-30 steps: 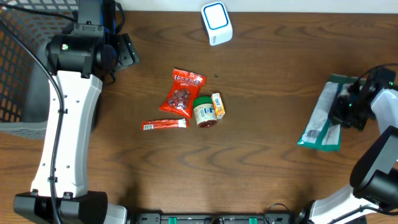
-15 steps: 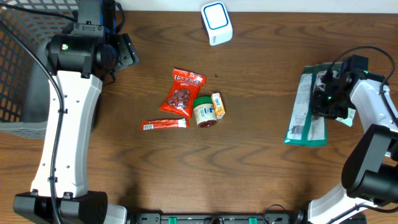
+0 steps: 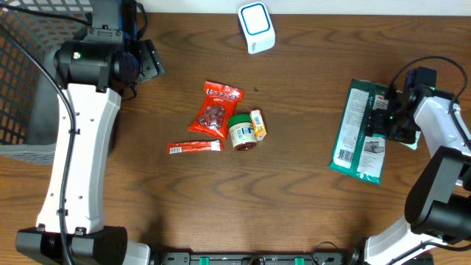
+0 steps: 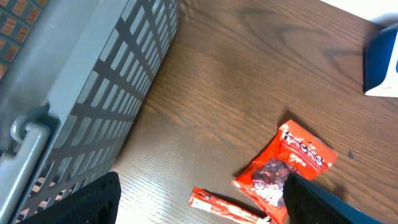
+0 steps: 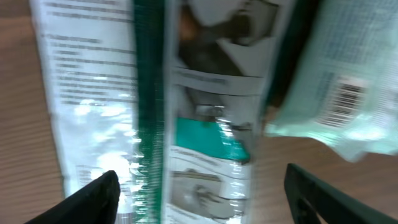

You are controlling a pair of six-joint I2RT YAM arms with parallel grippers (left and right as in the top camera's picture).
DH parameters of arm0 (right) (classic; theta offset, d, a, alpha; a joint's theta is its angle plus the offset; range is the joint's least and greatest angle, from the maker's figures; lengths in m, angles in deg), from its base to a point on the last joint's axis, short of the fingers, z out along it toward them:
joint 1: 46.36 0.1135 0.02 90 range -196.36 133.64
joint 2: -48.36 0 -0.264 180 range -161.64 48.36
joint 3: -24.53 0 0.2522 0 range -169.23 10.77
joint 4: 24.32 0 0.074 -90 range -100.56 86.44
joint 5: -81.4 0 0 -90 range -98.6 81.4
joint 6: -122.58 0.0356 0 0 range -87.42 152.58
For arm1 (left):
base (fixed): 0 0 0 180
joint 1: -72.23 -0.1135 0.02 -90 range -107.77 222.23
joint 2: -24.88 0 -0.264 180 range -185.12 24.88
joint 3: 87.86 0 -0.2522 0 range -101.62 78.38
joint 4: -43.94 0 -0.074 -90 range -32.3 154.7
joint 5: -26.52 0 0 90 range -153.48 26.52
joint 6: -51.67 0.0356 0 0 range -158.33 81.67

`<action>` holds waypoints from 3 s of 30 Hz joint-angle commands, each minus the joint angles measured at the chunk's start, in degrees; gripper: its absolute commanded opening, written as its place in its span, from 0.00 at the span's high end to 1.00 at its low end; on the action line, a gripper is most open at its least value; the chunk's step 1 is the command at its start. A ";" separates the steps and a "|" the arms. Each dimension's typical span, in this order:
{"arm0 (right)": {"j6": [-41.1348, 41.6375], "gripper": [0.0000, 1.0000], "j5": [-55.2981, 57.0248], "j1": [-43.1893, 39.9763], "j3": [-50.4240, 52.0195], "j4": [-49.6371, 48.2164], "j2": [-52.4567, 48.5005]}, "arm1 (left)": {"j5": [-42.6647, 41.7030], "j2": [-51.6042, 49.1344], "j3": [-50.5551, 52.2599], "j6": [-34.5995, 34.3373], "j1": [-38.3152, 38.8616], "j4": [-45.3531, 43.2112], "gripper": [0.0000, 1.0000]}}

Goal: Scan the item barcode
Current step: 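Open the right gripper to release the gloves pack and lift, then move the right gripper to the small orange Kleenex box by the jar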

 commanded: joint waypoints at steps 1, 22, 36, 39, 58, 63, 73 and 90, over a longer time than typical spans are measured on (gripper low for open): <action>-0.09 0.28 -16.50 1.16 -0.96 -0.92 0.24 | 0.52 1.14 -0.35 0.37 -0.17 0.17 0.16; 10.08 0.90 7.93 17.03 12.72 -19.41 0.24 | 0.52 1.14 -0.35 0.37 -0.17 0.17 0.16; 9.42 0.95 25.35 10.27 12.68 -11.78 0.24 | 0.52 1.14 -0.35 0.37 -0.17 0.17 0.16; 9.38 0.93 21.57 9.88 12.28 -11.85 0.26 | 0.52 1.14 -0.35 0.37 -0.17 0.17 0.16; 6.60 0.50 -19.23 20.57 -0.98 -1.73 1.01 | 0.52 1.14 -0.35 0.37 -0.17 0.17 0.16; 9.51 0.47 -17.44 28.46 -4.85 -2.12 1.01 | 0.52 1.14 -0.35 0.37 -0.17 0.17 0.16; 19.89 0.39 -0.22 40.83 -15.74 -0.09 0.74 | 0.52 1.14 -0.35 0.37 -0.17 0.17 0.16; 21.66 0.52 0.11 46.82 -8.07 -7.39 -5.62 | 0.52 1.14 -0.35 0.37 -0.17 0.17 0.16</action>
